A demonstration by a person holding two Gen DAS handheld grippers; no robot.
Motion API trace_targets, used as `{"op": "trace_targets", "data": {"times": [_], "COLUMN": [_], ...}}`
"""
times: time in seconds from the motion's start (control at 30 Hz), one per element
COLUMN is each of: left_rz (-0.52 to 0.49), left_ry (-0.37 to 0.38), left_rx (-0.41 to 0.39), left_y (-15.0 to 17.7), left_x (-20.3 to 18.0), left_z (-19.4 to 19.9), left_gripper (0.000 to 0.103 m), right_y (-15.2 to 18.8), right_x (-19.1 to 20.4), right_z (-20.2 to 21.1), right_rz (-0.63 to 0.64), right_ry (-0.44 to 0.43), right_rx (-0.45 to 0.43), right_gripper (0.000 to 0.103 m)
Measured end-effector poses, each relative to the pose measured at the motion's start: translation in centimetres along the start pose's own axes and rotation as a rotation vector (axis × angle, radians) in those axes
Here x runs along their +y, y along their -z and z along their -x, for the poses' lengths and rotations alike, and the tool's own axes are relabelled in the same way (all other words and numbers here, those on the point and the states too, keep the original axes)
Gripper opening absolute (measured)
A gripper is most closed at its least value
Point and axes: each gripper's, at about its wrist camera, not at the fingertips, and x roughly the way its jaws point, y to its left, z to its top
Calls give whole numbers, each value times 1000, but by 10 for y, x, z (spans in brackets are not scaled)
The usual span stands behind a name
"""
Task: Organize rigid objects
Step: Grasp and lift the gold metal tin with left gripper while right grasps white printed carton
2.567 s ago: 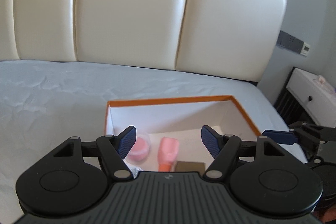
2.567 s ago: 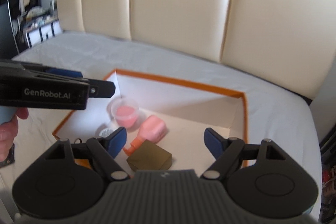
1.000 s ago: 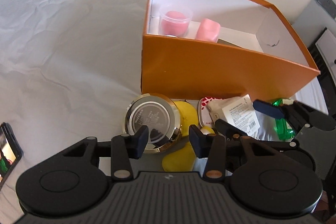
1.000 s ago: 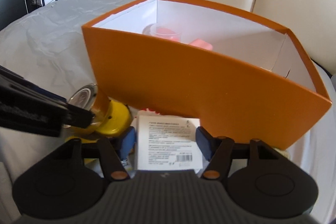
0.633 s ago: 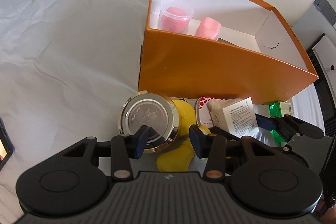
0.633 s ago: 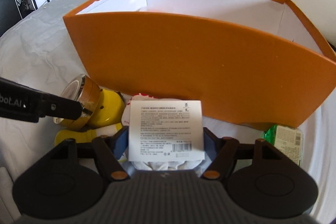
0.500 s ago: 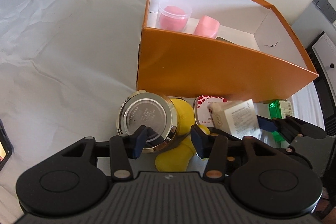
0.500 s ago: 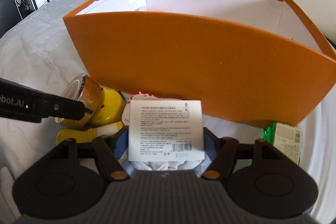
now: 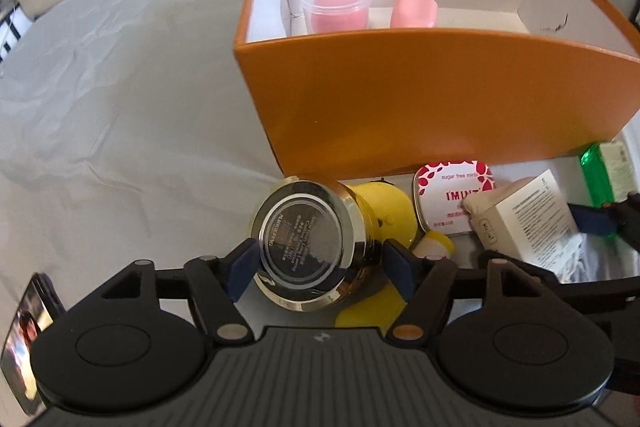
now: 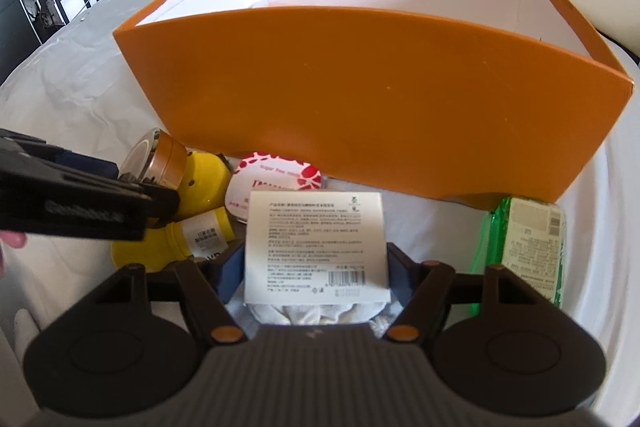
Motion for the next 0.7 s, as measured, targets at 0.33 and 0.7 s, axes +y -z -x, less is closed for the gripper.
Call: {"op": "trace_targets", "data": {"times": [0.33, 0.7], "left_rz": [49, 156], "left_ry": [43, 57], "left_rx": [-50, -68], "left_y": [-1, 2], "left_x": [10, 37], "left_z": [3, 32], "left_gripper": [66, 35], "right_y": [1, 0], "right_x": [-4, 1], "right_z": [1, 1], "right_rz": [-4, 19], "right_ry": [-7, 19], "right_rx": [-1, 8], "right_gripper": [71, 71]}}
